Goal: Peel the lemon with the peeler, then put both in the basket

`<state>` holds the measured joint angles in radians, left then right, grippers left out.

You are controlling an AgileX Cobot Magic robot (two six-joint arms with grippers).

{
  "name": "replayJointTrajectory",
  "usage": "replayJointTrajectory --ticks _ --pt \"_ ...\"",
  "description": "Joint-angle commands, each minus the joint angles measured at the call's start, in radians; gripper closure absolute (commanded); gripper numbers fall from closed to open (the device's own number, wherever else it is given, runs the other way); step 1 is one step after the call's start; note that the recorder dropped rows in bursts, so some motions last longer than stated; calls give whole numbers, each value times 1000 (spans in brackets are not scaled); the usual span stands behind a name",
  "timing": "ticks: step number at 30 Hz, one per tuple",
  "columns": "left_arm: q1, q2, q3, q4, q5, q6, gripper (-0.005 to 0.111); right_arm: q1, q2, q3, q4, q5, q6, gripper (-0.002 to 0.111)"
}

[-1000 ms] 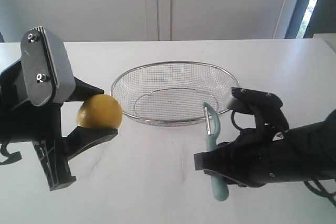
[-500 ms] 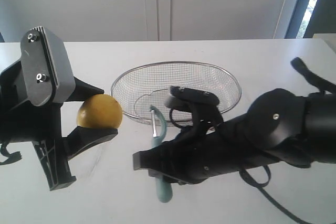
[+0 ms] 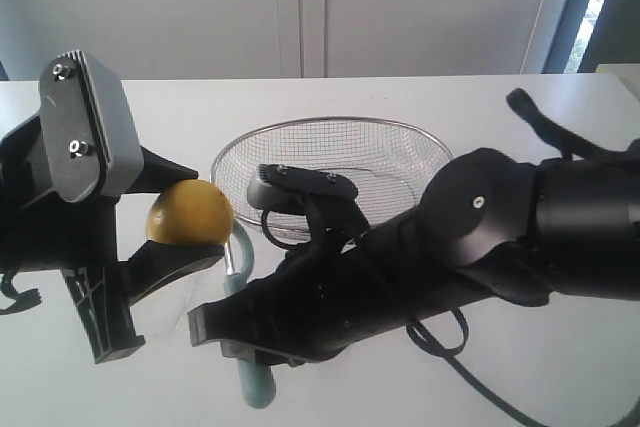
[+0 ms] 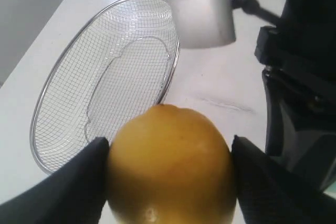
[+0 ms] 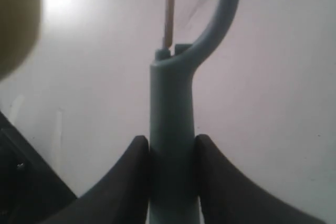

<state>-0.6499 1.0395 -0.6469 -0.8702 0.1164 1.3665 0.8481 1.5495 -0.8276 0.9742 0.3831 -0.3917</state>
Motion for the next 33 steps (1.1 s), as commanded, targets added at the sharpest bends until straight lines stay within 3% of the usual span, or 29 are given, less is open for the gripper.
replayJointTrajectory --ticks 1,26,33 --pt "-1 -4 5 -27 8 -4 107 -2 -55 -9 61 20 -106 108" --pt "-1 -4 5 -27 8 -4 107 -93 -133 -9 39 50 -103 108" --pt "-1 -4 5 -27 8 -4 107 -128 -210 -9 6 140 -103 108"
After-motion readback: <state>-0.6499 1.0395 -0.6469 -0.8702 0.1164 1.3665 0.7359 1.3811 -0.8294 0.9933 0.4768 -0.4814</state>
